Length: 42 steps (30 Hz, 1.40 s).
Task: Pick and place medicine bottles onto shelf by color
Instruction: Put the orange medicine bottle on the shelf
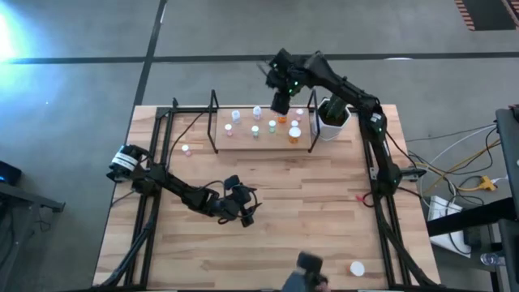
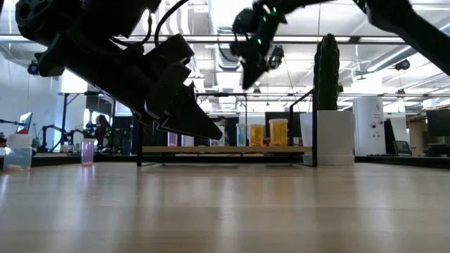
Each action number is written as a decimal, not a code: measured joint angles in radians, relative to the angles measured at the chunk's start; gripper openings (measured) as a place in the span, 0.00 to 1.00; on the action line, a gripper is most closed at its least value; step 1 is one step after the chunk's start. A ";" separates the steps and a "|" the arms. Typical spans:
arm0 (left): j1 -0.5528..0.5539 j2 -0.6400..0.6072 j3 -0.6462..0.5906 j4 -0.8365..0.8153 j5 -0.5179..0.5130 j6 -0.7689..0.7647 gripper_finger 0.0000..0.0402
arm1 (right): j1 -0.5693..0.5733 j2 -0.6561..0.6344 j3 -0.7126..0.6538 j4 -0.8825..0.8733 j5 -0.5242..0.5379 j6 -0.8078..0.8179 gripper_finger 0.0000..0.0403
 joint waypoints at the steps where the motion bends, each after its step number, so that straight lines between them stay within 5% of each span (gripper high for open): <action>1: 0.000 0.000 0.000 0.000 0.000 0.000 0.62 | 0.027 -0.007 0.000 0.000 0.000 0.000 0.30; 13: -0.002 0.000 -0.003 0.000 0.000 -0.003 0.62 | 0.348 -0.134 -0.042 0.029 0.007 0.044 0.11; 22: -0.002 0.000 -0.003 0.001 0.000 0.001 0.62 | 0.625 -0.398 -0.412 0.298 0.042 0.163 0.02; 36: -0.002 0.000 -0.002 0.003 0.000 0.000 0.62 | 1.162 -0.794 -1.233 1.069 0.707 0.294 0.02; 42: -0.002 0.000 -0.001 0.009 0.000 0.000 0.62 | 1.324 -0.901 -1.428 1.206 0.781 0.376 0.02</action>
